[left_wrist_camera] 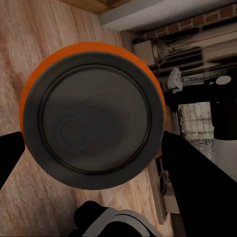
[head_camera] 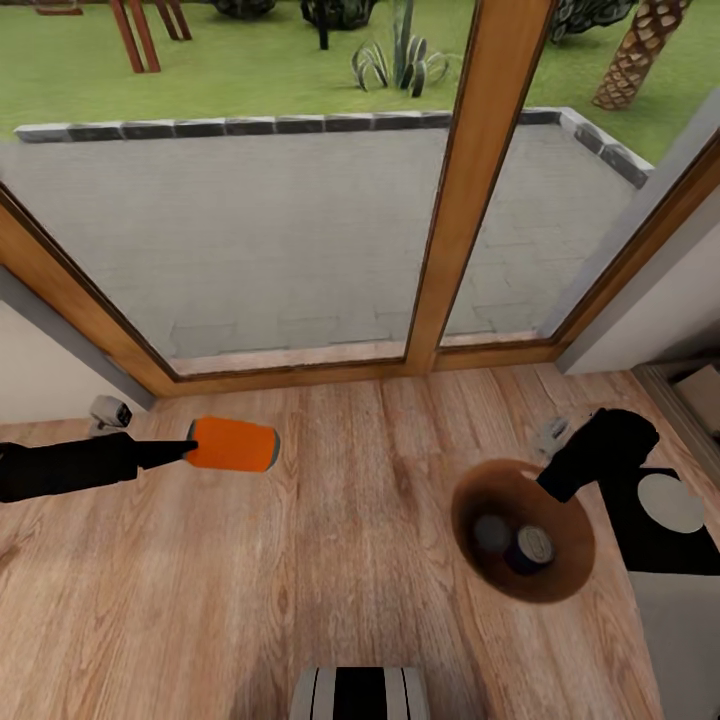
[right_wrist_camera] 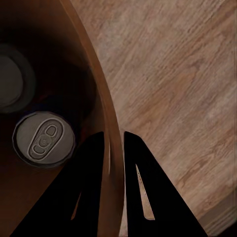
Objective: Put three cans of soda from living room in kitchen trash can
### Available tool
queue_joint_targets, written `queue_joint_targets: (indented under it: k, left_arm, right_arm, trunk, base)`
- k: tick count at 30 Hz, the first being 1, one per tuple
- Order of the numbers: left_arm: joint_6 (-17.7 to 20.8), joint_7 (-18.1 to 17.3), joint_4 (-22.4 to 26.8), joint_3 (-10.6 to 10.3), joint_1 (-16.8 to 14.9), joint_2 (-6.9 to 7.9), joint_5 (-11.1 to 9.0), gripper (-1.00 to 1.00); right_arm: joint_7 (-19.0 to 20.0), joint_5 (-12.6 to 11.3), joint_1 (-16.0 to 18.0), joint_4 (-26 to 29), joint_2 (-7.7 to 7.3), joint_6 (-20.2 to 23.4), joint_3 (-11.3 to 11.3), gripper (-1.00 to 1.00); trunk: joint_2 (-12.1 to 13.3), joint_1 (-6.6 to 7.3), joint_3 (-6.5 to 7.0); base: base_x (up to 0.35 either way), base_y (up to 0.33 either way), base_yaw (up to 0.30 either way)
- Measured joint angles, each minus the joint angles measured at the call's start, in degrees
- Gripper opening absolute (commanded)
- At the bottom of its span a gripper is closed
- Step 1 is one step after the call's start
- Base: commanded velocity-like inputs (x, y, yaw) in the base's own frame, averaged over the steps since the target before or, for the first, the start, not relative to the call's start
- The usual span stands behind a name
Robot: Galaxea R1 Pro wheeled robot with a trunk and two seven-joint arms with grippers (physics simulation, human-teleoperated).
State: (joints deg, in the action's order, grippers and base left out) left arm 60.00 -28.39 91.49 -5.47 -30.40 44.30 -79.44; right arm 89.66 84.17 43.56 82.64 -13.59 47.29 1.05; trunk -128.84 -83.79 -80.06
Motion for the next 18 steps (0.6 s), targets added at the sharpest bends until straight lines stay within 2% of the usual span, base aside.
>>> queue_joint_targets:
  k: [2,4,13,17,18]
  left_arm:
    - [-0.01,0.48,-0.01,-0.32,-0.01,0.00,0.04,-1.00]
    - [0.00,0.77,0.00,-0.49,0.00,0.00,-0.04,-1.00]
    - [0.00,3.30,-0.01,-1.38,-0.04,-0.08,-0.01,-1.00]
    - [-0.01,5.35,-0.01,-2.22,-0.08,-0.09,0.07,-1.00]
    - [-0.02,6.24,-0.01,-2.39,-0.08,-0.11,0.14,-1.00]
  right_arm:
    - [0.09,-1.16,-0.06,0.67,-1.11,-0.85,0.77,-1.00]
    - [-0.05,-1.32,-0.09,1.68,-2.11,-1.19,1.31,-1.00]
    - [0.07,-2.76,0.00,4.42,-3.56,-1.69,2.30,-1.00]
    - [0.10,-5.56,0.10,5.26,-4.05,-1.75,2.52,-1.00]
    - [0.09,-6.30,0.14,5.67,-4.61,-1.78,2.52,-1.00]
  trunk:
    - [0.00,0.00,0.00]
    - [0.00,0.00,0.00]
    - [0.00,0.00,0.00]
    - [0.00,0.00,0.00]
    - [0.00,0.00,0.00]
  base:
    - [0.000,0.000,0.000]
    - [0.000,0.000,0.000]
    - [0.000,0.000,0.000]
    - [0.000,0.000,0.000]
    - [0.000,0.000,0.000]
